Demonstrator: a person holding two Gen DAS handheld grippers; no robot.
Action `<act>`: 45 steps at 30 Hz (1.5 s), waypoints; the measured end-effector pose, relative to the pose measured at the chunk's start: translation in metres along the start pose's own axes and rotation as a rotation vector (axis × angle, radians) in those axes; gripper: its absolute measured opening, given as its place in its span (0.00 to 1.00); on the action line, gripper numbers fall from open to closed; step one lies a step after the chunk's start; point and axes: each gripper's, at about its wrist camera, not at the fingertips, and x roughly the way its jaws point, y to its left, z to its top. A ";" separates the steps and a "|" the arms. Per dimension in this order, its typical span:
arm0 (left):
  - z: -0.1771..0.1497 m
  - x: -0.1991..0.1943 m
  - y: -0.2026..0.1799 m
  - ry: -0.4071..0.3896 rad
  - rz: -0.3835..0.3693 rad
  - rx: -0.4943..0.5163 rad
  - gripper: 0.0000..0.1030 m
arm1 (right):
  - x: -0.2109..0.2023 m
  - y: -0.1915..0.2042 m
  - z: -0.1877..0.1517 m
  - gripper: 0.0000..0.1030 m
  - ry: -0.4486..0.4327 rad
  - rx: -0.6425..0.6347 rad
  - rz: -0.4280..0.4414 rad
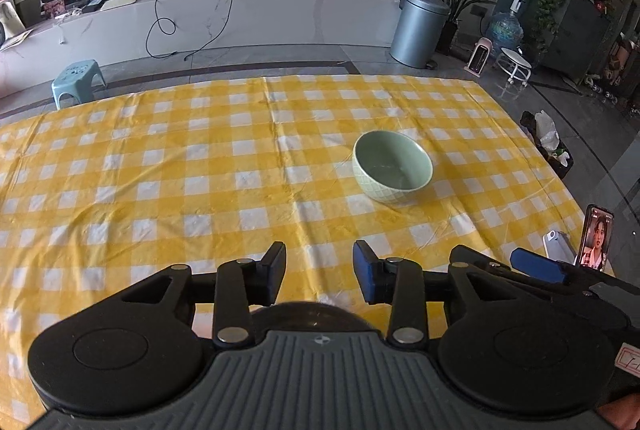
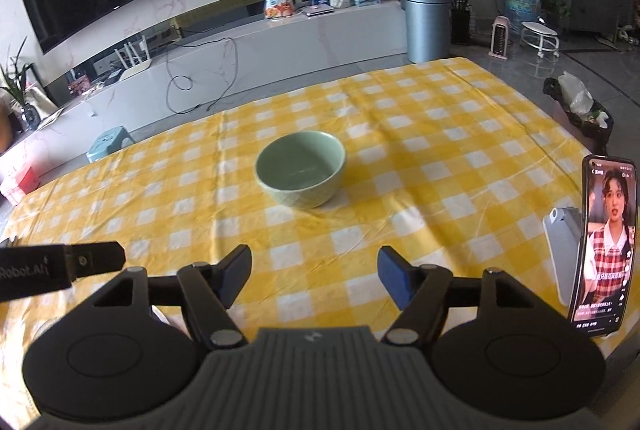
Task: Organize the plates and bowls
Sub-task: 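Move both tools to the pale green bowl and close them on its rim, then lift the green bowl with both tools and carry it to the steel bowls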
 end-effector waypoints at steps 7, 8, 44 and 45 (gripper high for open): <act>0.026 0.039 -0.011 0.041 -0.022 0.017 0.47 | 0.030 -0.014 0.020 0.67 0.027 0.026 -0.015; 0.030 0.046 -0.011 0.054 -0.028 0.016 0.47 | 0.035 -0.016 0.024 0.67 0.033 0.032 -0.013; 0.082 0.200 -0.013 0.294 -0.065 -0.051 0.14 | 0.180 -0.033 0.072 0.17 0.223 0.221 0.016; 0.082 0.200 -0.013 0.296 -0.072 -0.060 0.11 | 0.181 -0.034 0.072 0.14 0.229 0.236 0.030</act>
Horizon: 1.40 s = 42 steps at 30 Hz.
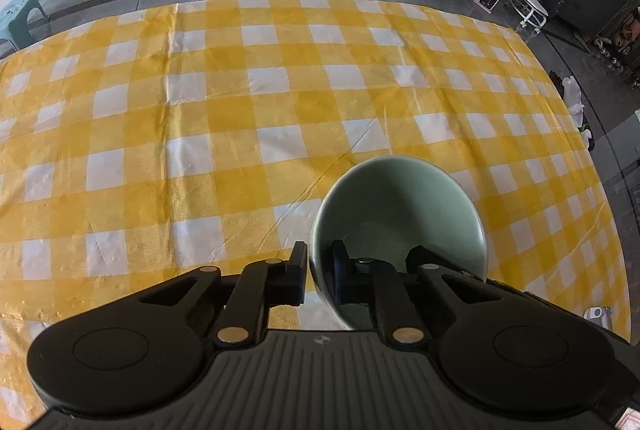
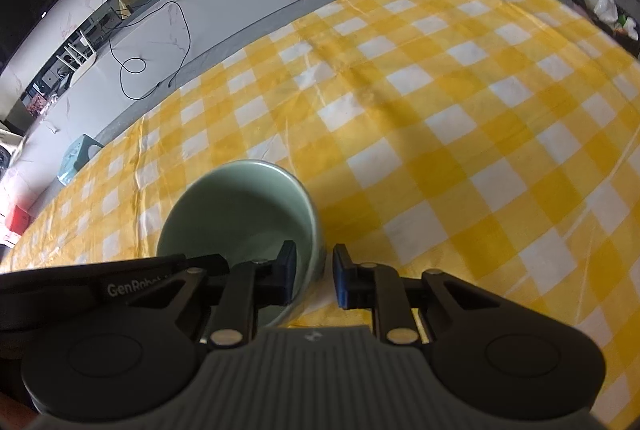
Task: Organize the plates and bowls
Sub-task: 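Lift the green bowl with both tools and carry it to the steel bowls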
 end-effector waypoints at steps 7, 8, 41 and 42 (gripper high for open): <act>-0.003 -0.005 -0.003 0.017 0.011 0.012 0.10 | -0.003 -0.001 -0.003 0.13 0.021 0.035 0.007; -0.005 -0.007 -0.004 0.015 0.012 0.018 0.10 | -0.004 -0.001 -0.004 0.13 0.024 0.036 0.009; -0.128 -0.190 0.025 -0.220 -0.004 -0.126 0.08 | -0.182 0.053 -0.116 0.13 -0.076 -0.071 0.200; -0.133 -0.193 0.027 -0.228 0.002 -0.130 0.08 | -0.185 0.055 -0.120 0.13 -0.072 -0.080 0.207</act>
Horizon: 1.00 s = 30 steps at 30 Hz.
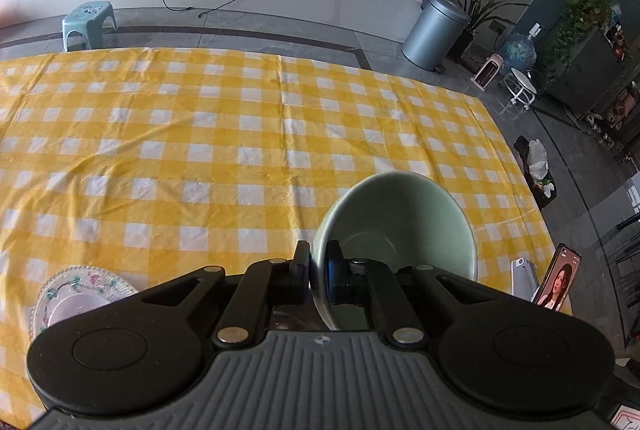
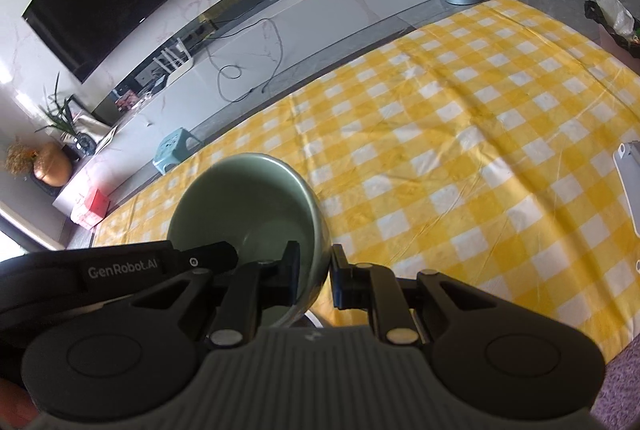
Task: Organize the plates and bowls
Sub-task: 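Lift the green bowl with both tools and carry it to the steel bowls, then lower the green bowl into the steel bowl stack with both tools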
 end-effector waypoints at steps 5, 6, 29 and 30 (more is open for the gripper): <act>-0.021 -0.016 0.020 -0.017 0.018 -0.049 0.08 | -0.004 0.013 -0.022 0.13 0.052 -0.031 0.040; -0.025 -0.017 0.024 -0.014 0.024 -0.059 0.08 | -0.003 0.015 -0.026 0.13 0.064 -0.036 0.044; -0.071 -0.001 0.054 0.061 0.067 -0.095 0.08 | 0.029 0.023 -0.067 0.12 0.173 -0.176 -0.085; -0.070 -0.001 0.053 0.060 0.070 -0.092 0.08 | 0.029 0.024 -0.067 0.12 0.170 -0.188 -0.091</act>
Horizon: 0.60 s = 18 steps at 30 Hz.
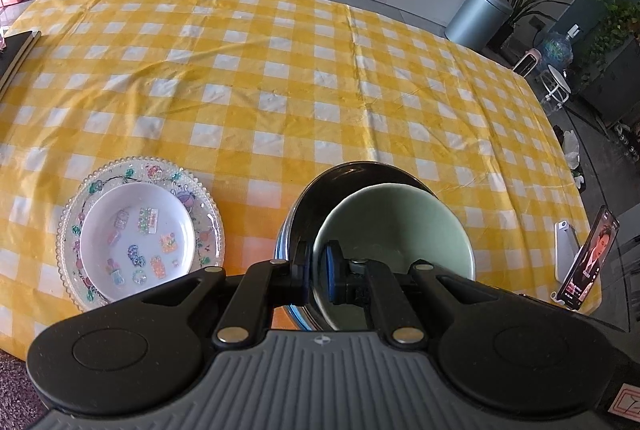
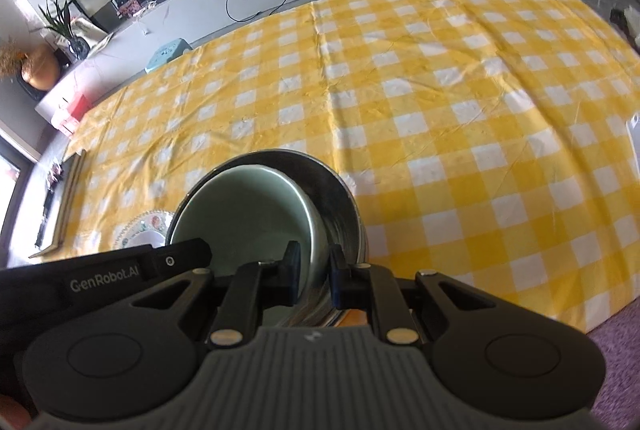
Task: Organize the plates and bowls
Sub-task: 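Lower the green bowl into the steel bowl stack with both tools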
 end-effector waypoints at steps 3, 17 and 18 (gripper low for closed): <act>0.000 0.002 -0.001 0.002 0.004 0.009 0.08 | 0.001 0.001 0.002 0.12 -0.001 -0.025 -0.010; -0.002 0.004 -0.004 0.001 0.032 0.047 0.06 | 0.005 0.013 0.001 0.12 -0.006 -0.181 -0.063; -0.002 0.004 -0.003 0.002 0.034 0.048 0.06 | 0.005 0.013 0.000 0.12 -0.007 -0.190 -0.066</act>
